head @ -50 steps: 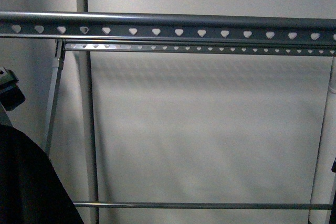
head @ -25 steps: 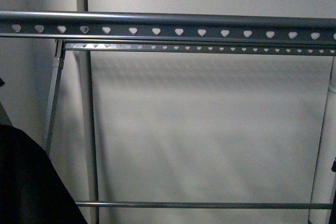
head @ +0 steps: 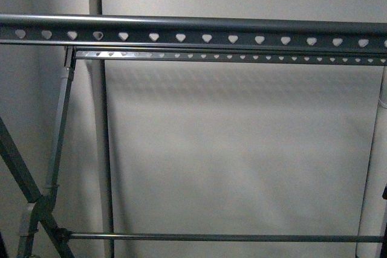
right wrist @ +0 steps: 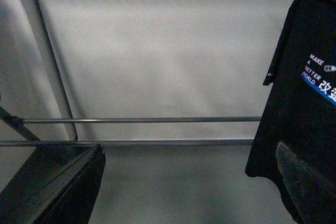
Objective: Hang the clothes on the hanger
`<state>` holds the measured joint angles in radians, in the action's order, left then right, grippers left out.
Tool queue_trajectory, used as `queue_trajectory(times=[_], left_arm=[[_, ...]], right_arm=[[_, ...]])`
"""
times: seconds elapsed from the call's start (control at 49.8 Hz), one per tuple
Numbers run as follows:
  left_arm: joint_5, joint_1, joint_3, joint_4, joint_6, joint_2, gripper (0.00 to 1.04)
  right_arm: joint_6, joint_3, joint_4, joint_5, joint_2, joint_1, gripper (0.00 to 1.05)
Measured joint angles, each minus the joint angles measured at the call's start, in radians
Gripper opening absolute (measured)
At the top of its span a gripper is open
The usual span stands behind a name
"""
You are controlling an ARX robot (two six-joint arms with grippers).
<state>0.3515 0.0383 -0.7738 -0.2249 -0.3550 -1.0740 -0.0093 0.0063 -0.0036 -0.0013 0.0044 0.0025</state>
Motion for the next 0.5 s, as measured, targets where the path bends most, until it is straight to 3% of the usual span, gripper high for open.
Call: queue_trajectory(times=[0.141,0.201,0.341,0.502], left_arm=[[0.247,-0.015,-0.034,-0.190,0.313,0.058,0.04],[0.346,-0.002,-0.091,-0.327,0.558,0.016,0.04],[0.320,0.025,-0.195,-0.344,1.247,-0.151,0.04],[0.307,-0.010,-0.284,-0.365,1.646,-0.245,0.04]], right_arm=[[0.000,0.000,0.000,0.000,0.000,0.000,0.97],[0.000,0.000,0.000,0.000,0.000,0.000,0.97],[0.000,0.000,0.000,0.000,0.000,0.000,0.97],[0.000,0.000,0.000,0.000,0.000,0.000,0.97]])
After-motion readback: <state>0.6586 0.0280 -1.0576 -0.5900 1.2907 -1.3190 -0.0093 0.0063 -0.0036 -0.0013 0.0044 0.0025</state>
